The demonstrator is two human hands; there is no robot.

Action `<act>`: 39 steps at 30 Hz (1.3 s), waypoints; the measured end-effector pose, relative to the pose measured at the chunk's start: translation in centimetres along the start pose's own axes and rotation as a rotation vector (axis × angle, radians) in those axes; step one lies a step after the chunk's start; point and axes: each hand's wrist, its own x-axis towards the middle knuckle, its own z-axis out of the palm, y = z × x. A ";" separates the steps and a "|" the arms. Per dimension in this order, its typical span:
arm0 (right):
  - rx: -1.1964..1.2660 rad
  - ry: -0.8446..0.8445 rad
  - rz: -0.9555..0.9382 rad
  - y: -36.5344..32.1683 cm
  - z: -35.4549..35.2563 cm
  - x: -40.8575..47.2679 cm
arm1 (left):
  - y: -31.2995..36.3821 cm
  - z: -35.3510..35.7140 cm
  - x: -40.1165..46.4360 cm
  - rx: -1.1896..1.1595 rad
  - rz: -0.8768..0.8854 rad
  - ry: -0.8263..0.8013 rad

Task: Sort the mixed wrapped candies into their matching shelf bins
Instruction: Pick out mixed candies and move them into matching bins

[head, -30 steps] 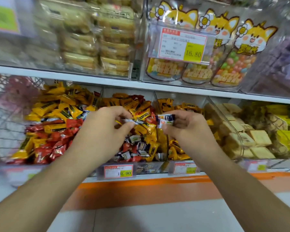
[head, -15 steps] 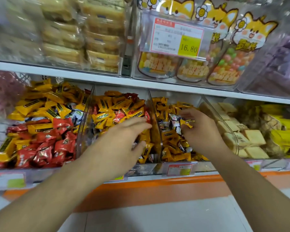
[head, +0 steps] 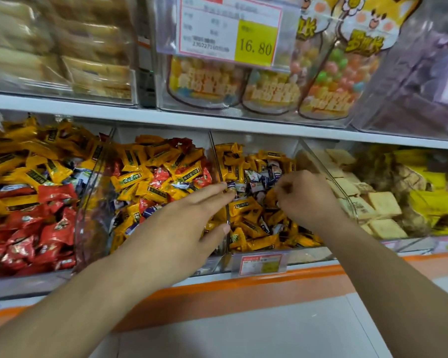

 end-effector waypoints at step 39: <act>0.572 0.165 0.096 -1.0 -1.9 -2.0 | 0.6 -1.3 -0.7 -0.025 -0.029 0.054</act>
